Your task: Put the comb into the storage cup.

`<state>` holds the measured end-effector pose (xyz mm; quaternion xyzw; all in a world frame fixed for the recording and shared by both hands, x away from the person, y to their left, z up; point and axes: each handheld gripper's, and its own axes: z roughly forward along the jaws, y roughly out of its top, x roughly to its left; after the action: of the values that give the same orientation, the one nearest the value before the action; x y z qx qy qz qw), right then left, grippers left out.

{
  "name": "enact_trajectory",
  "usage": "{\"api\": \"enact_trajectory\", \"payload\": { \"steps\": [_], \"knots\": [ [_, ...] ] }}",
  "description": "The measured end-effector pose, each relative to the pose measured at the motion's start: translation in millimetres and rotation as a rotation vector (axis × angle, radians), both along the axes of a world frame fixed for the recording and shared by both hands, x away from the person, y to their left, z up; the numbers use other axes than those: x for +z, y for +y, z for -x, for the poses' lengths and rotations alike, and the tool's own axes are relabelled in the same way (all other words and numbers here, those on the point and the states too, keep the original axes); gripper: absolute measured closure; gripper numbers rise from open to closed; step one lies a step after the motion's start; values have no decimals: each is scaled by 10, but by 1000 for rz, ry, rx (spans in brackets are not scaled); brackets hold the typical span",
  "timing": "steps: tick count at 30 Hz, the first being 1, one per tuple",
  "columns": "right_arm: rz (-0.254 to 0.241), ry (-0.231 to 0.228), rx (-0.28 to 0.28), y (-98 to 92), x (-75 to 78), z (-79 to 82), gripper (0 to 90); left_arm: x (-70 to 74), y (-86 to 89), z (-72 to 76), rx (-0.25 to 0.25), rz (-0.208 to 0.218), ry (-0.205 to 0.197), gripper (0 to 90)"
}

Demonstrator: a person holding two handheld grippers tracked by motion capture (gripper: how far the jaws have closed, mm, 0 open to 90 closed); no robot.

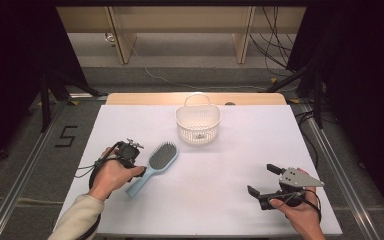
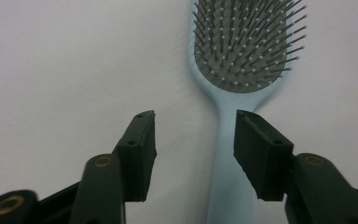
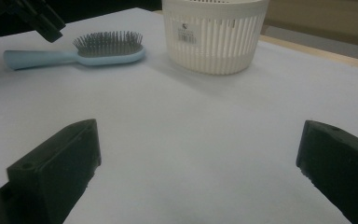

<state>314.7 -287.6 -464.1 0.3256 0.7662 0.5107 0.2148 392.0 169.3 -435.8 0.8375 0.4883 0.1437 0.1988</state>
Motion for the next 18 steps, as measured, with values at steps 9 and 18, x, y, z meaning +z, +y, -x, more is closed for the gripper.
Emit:
{"api": "enact_trajectory", "payload": {
  "steps": [9,18],
  "knots": [
    [3,-2,-5,-1,-1,-4,4,57,-56,8,-19,4,-8,203],
    [3,1,-11,-10,-2,-4,4,19,-156,-28,-8,-64,48,49]
  ]
}}
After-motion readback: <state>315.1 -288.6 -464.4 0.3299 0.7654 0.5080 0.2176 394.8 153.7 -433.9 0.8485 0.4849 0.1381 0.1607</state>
